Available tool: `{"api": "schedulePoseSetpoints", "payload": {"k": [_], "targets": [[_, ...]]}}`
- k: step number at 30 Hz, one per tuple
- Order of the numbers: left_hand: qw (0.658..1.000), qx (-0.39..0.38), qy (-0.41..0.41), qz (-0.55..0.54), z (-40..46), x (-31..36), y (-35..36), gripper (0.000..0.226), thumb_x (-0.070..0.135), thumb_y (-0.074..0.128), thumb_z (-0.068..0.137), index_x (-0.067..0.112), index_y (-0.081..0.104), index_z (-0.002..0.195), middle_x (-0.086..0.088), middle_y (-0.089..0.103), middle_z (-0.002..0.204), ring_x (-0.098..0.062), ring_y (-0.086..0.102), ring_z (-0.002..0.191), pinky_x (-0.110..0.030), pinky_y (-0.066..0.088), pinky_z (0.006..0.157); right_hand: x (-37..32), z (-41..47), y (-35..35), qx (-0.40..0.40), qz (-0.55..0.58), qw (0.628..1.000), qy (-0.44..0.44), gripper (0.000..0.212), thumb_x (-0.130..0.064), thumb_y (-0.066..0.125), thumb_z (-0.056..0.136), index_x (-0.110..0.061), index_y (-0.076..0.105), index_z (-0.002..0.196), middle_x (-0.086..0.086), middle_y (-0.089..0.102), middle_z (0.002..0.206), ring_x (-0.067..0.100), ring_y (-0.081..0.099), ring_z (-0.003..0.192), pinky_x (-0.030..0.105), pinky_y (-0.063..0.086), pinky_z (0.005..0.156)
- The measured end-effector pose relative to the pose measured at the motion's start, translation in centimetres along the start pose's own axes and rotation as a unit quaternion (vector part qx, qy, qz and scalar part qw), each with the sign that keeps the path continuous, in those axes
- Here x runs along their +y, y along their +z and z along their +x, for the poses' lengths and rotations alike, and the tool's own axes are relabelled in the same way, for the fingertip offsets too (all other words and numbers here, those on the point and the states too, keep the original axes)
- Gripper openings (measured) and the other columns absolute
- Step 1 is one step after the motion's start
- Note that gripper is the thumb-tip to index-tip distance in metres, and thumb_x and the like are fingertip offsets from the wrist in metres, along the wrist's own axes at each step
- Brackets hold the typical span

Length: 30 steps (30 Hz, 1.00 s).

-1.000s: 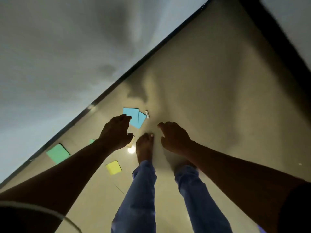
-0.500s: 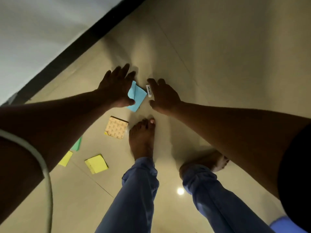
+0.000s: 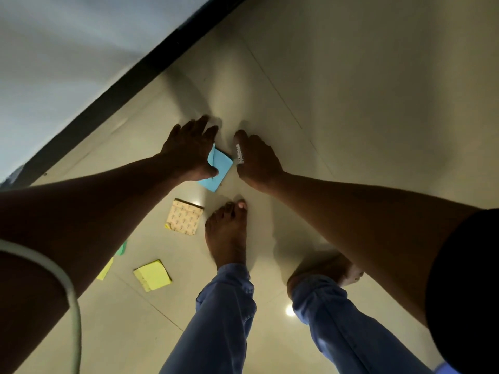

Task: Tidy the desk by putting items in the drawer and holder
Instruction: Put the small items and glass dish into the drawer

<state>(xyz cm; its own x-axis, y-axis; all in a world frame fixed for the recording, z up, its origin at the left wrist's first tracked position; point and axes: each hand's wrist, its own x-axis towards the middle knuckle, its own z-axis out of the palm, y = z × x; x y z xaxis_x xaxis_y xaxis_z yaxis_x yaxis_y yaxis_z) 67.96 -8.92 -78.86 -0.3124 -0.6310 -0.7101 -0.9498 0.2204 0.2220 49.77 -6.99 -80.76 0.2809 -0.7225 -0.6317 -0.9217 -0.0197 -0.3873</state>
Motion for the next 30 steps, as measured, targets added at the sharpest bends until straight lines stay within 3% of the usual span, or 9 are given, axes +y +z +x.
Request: {"api": "schedulePoseSetpoints", "payload": {"k": [4,7,14,17,20,23,25,27,30], "targets": [[0.993,0.024,-0.029,-0.110,-2.0,1.4,-3.7,0.088,0.037,0.069,0.094,0.016,0.018,0.162,-0.008,0.015,0.170,-0.029,0.015,0.156,-0.042,0.020,0.126,-1.3,-1.5,-4.0,0.017,0.124,0.991,0.041,0.054,-0.011,0.072,0.084,-0.016,0.048,0.133,0.011,0.061,0.119,0.028,0.061,0.109,0.028,0.044,0.079],[0.975,0.067,-0.042,-0.209,-5.0,3.4,-7.7,0.071,0.028,0.061,0.099,0.020,0.025,0.161,-0.004,0.032,0.165,-0.023,0.033,0.150,-0.033,0.029,0.119,-3.1,-4.4,-8.8,0.043,0.192,0.980,0.040,0.054,-0.005,0.073,0.082,-0.017,0.053,0.130,0.009,0.065,0.107,0.024,0.064,0.098,0.023,0.042,0.072],[0.936,0.175,0.022,-0.305,-17.3,10.8,-21.2,0.062,0.020,0.061,0.098,0.033,0.038,0.153,0.010,0.052,0.150,-0.018,0.055,0.132,-0.041,0.046,0.111,-8.4,-18.2,-25.5,0.110,0.338,0.934,0.046,0.050,0.002,0.069,0.080,-0.022,0.058,0.122,-0.005,0.062,0.094,0.010,0.061,0.078,0.009,0.044,0.059],[0.924,0.214,0.064,-0.311,-22.4,14.5,-28.8,0.060,0.020,0.063,0.096,0.039,0.041,0.150,0.011,0.058,0.144,-0.016,0.055,0.133,-0.049,0.049,0.108,-10.9,-24.8,-33.2,0.152,0.354,0.922,0.033,0.044,-0.001,0.068,0.085,-0.023,0.058,0.122,-0.005,0.065,0.100,0.012,0.064,0.083,0.024,0.056,0.071],[0.914,0.254,0.125,-0.291,-27.7,18.9,-37.0,0.057,0.018,0.062,0.095,0.032,0.047,0.148,0.007,0.059,0.143,-0.016,0.059,0.129,-0.044,0.050,0.108,-12.7,-31.2,-40.6,0.210,0.359,0.909,0.024,0.038,-0.006,0.068,0.089,-0.024,0.059,0.120,-0.010,0.066,0.099,0.013,0.066,0.085,0.036,0.059,0.078],[0.896,0.323,0.182,-0.243,-32.8,23.2,-44.4,0.050,0.018,0.058,0.092,0.024,0.056,0.142,0.003,0.065,0.136,-0.017,0.064,0.119,-0.031,0.048,0.104,-14.4,-36.9,-46.9,0.260,0.363,0.895,0.019,0.031,-0.010,0.067,0.089,-0.028,0.062,0.115,-0.020,0.061,0.079,0.007,0.062,0.072,0.035,0.056,0.073],[0.883,0.349,0.205,-0.237,-35.7,25.8,-48.8,0.046,0.011,0.063,0.092,0.022,0.061,0.137,0.004,0.068,0.129,-0.014,0.065,0.111,-0.027,0.046,0.099,-15.5,-40.6,-51.0,0.290,0.360,0.887,0.011,0.029,-0.012,0.068,0.089,-0.027,0.065,0.114,-0.030,0.060,0.075,0.002,0.060,0.067,0.026,0.054,0.071],[0.878,0.350,0.227,-0.237,-38.1,28.2,-52.1,0.046,0.005,0.065,0.092,0.023,0.062,0.134,0.004,0.069,0.127,-0.016,0.066,0.109,-0.034,0.051,0.099,-16.3,-44.0,-54.4,0.308,0.357,0.882,-0.004,0.034,-0.007,0.067,0.087,-0.023,0.067,0.116,-0.031,0.061,0.079,0.000,0.060,0.070,0.016,0.049,0.069],[0.864,0.351,0.276,-0.233,-41.2,31.8,-55.7,0.041,0.011,0.065,0.093,0.022,0.063,0.133,0.003,0.069,0.127,-0.019,0.068,0.111,-0.047,0.055,0.097,-16.4,-49.6,-58.5,0.343,0.330,0.879,-0.009,0.046,-0.003,0.066,0.083,-0.021,0.064,0.126,-0.017,0.064,0.089,0.001,0.061,0.076,0.017,0.048,0.070]]}}
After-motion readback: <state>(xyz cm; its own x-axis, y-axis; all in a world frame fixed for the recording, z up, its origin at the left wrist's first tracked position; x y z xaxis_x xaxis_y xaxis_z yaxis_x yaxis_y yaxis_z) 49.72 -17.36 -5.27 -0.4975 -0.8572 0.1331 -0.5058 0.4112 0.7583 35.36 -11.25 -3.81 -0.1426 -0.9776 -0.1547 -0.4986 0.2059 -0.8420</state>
